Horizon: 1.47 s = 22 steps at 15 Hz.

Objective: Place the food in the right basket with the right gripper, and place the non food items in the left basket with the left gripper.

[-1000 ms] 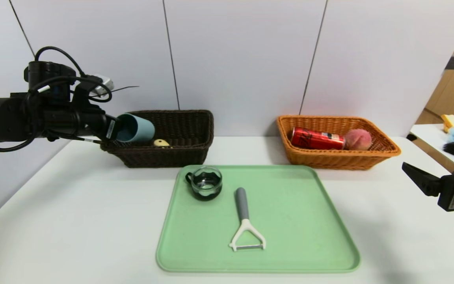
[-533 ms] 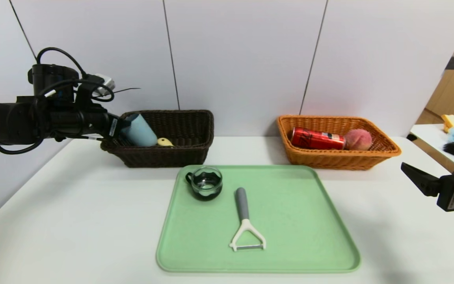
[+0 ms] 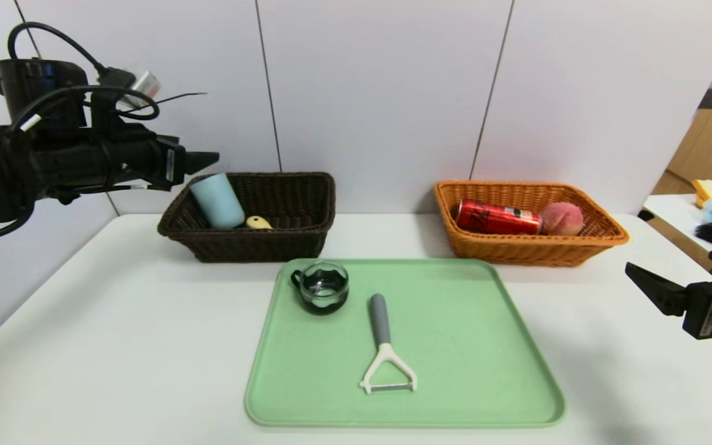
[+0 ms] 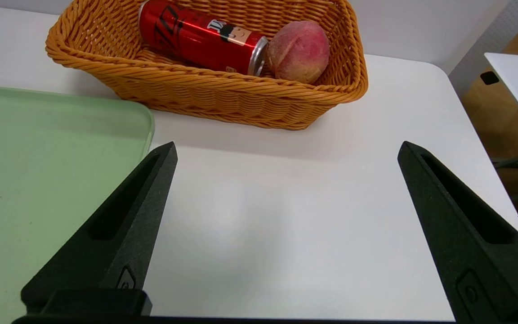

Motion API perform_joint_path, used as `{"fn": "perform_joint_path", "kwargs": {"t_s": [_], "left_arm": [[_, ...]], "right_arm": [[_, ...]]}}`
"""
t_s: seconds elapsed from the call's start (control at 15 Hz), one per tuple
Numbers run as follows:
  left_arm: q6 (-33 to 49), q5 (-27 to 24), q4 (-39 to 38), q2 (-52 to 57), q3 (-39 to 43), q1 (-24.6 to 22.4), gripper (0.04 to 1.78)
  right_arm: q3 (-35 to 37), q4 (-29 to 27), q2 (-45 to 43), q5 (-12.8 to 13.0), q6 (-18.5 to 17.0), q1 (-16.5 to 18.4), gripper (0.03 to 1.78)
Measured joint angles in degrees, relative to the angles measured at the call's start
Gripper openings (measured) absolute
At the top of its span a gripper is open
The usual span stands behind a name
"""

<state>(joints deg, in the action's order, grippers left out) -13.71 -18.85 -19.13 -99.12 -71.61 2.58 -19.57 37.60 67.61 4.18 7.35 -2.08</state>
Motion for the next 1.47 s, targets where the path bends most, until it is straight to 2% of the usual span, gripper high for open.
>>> {"fn": "perform_joint_path", "kwargs": {"t_s": [0.2, 0.47, 0.8, 1.2, 1.47], "left_arm": [[1.1, -3.3, -7.5, 6.4, 10.6, 5.5, 1.50], [7.2, -3.7, -25.0, 12.2, 29.5, 13.5, 1.58], [13.0, -2.3, -44.9, 12.1, 47.9, 18.0, 1.64], [14.2, -0.4, -56.0, 3.0, 54.3, 19.1, 1.67], [14.0, 1.4, -61.0, -3.9, 54.7, 22.9, 1.67]], "right_arm": [[0.0, 0.0, 0.3, -0.1, 0.0, 0.0, 1.69], [0.6, 0.0, 0.5, 0.0, -0.1, 0.0, 1.69], [0.8, -0.1, 0.7, -0.1, 0.0, 0.0, 1.69], [1.0, 0.0, 0.7, -0.5, 0.1, 0.0, 1.69], [1.1, -0.1, 0.9, -0.4, 0.0, 0.0, 1.69]]}}
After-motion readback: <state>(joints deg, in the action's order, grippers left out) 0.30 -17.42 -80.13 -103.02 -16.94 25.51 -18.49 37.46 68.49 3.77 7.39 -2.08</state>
